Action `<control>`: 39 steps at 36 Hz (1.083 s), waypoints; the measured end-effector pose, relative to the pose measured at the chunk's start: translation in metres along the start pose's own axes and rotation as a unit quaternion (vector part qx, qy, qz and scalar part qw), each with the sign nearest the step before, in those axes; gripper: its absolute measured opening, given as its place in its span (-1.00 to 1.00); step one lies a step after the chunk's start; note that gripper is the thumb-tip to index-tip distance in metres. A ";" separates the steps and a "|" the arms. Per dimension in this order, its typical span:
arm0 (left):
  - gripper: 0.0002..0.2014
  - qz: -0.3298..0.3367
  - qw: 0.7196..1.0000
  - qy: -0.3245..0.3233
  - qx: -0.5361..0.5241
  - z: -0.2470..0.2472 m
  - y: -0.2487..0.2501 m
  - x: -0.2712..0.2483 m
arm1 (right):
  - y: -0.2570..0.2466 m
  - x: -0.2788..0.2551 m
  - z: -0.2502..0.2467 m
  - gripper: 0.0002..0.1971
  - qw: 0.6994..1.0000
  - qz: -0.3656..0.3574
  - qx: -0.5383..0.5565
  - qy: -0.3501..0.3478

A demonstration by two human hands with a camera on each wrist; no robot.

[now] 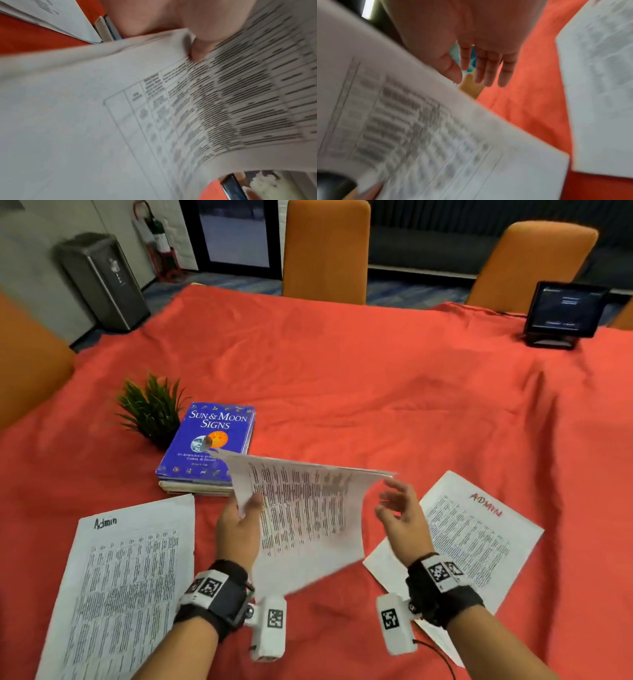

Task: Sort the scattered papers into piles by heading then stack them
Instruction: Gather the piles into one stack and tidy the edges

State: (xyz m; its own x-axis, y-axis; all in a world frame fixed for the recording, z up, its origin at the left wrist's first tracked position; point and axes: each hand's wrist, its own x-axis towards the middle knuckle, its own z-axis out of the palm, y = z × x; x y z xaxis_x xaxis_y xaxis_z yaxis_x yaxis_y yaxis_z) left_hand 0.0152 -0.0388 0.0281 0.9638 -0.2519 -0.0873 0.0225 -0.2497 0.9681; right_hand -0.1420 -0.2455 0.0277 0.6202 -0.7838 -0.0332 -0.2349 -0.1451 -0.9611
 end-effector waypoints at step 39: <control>-0.65 -0.206 0.945 -0.200 0.154 -0.013 -0.067 0.005 | -0.002 -0.010 -0.047 -0.84 0.991 0.126 0.029 0.029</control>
State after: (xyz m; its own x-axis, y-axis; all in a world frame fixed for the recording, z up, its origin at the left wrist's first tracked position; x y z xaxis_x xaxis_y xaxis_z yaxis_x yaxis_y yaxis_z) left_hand 0.0217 -0.0108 -0.0342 0.7105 -0.3925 -0.5841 0.2365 -0.6486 0.7234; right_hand -0.1824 -0.2658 0.0431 0.5018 -0.8248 -0.2606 -0.3323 0.0943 -0.9384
